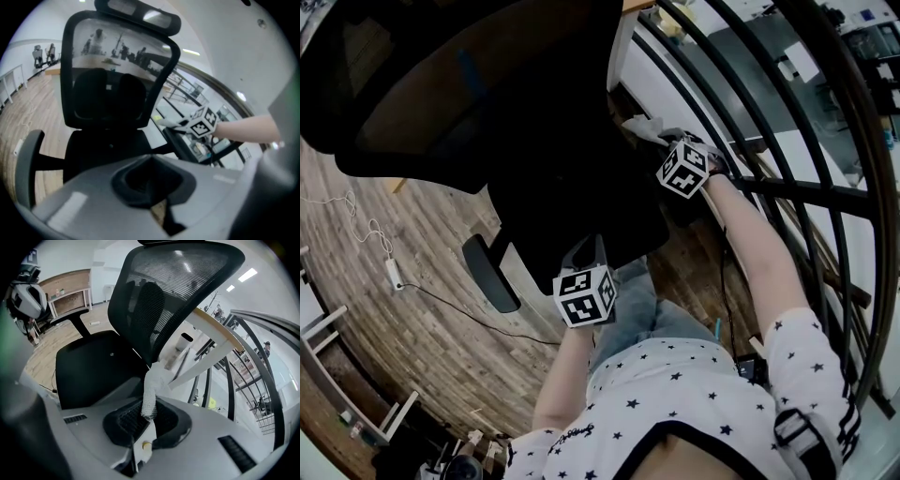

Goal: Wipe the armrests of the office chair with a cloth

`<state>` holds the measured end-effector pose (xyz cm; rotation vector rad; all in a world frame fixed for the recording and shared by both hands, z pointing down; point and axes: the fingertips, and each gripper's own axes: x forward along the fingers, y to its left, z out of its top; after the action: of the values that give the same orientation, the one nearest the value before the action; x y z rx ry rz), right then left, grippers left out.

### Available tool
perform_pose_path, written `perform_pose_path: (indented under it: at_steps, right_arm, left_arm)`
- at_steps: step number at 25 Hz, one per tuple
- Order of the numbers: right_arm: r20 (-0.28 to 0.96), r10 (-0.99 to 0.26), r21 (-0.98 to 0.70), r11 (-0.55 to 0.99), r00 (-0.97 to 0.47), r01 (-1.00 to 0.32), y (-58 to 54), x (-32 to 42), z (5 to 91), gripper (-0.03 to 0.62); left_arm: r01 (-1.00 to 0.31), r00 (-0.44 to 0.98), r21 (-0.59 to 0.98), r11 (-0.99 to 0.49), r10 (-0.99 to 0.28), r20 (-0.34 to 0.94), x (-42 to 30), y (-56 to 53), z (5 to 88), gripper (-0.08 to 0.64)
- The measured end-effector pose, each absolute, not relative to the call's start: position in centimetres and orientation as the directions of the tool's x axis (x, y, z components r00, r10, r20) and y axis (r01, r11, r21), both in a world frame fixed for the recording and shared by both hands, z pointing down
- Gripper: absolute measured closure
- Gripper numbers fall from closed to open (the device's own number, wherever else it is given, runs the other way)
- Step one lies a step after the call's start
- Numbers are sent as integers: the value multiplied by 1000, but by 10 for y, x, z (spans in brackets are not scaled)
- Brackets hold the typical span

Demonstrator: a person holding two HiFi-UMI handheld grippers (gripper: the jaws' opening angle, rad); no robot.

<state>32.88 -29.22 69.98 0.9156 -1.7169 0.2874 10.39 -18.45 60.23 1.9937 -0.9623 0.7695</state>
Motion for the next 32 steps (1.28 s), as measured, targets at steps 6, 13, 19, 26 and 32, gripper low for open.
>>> perform_pose_path:
  at_steps: [6,13,19,26,32]
  right_arm:
    - [915,-394,235,695,-86,-679,-290,327,701,561]
    - [924,-371,219,714,-94,-665,-283,323,701,563]
    - [926,-363,217,734,-102,-643,-271,318,701,563]
    - [928,-351,201,749,-121,-632,-254,313,700,563]
    - [932,-340,197,768,-127,-609,-243,311,700,563]
  left_arm:
    - [-831,528,377,-410,-363,768,100,-184,601,555]
    - [-836,524,375,-402,-375,765,97,-179,600,555]
    - [-831,529,376,-409,-374,762,100,-168,599,555]
    - [-830,529,372,-416,-377,760,102,-156,595,555]
    - [-827,532,369,-424,-380,757,107,-150,593,555]
